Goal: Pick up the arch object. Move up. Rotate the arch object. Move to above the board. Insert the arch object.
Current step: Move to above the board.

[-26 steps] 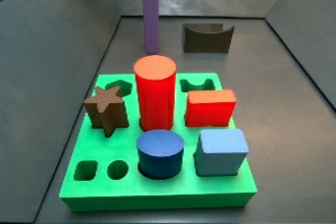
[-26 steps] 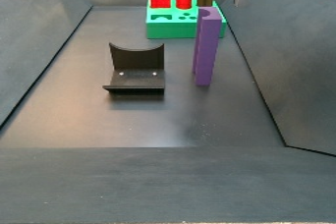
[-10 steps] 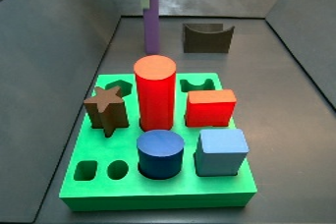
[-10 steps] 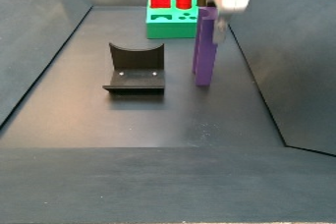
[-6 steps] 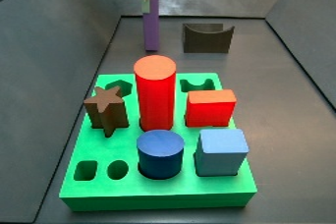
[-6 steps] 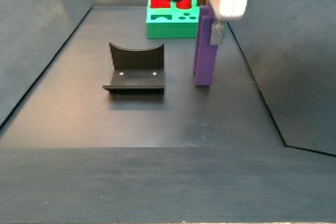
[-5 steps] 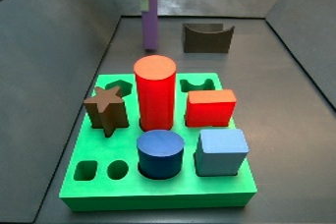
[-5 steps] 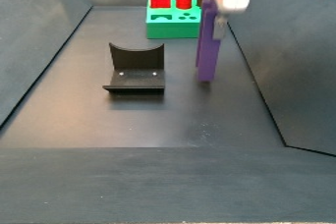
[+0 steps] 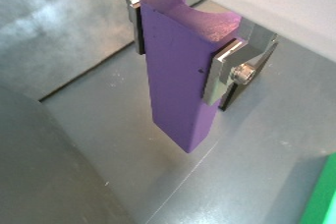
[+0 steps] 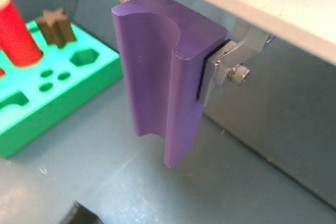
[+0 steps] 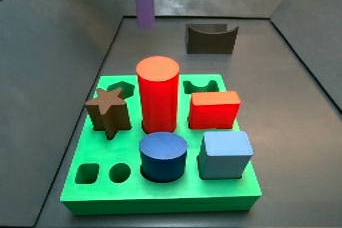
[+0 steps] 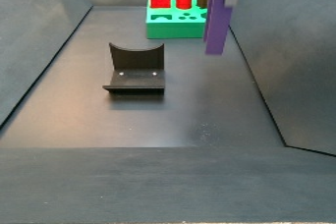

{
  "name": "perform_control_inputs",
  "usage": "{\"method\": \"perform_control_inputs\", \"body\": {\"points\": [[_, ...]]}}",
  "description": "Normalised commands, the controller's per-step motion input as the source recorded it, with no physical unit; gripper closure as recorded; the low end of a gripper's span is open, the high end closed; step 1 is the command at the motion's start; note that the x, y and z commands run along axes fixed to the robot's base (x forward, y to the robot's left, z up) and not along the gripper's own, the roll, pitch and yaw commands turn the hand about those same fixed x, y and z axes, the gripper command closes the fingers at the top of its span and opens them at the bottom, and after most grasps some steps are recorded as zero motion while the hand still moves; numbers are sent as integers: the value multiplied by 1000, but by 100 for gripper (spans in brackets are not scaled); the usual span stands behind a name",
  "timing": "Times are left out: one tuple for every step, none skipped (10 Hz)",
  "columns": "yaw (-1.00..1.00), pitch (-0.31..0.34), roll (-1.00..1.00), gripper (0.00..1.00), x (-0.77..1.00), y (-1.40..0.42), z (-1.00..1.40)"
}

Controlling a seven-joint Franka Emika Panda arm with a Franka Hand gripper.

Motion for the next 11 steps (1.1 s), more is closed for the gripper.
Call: {"method": "perform_control_inputs", "body": {"points": [[-26,17,-151,100,-104,-37,1000],[-19,27,-137,100,-82,-25,956],[-11,49,-120,100,-38,-8,715],[-5,65,-109,100,-11,1,540],[-1,83,-94,100,6,6,310],[0,88,-87,100,8,8,198],[1000,37,68,100,361,-1000,250],[1000,37,69,100,362,-1000,249],[1000,50,80,100,375,-1000,247],[1000,54,75,100,385,-1000,248],[1000,65,72,100,394,-1000,247]]}}
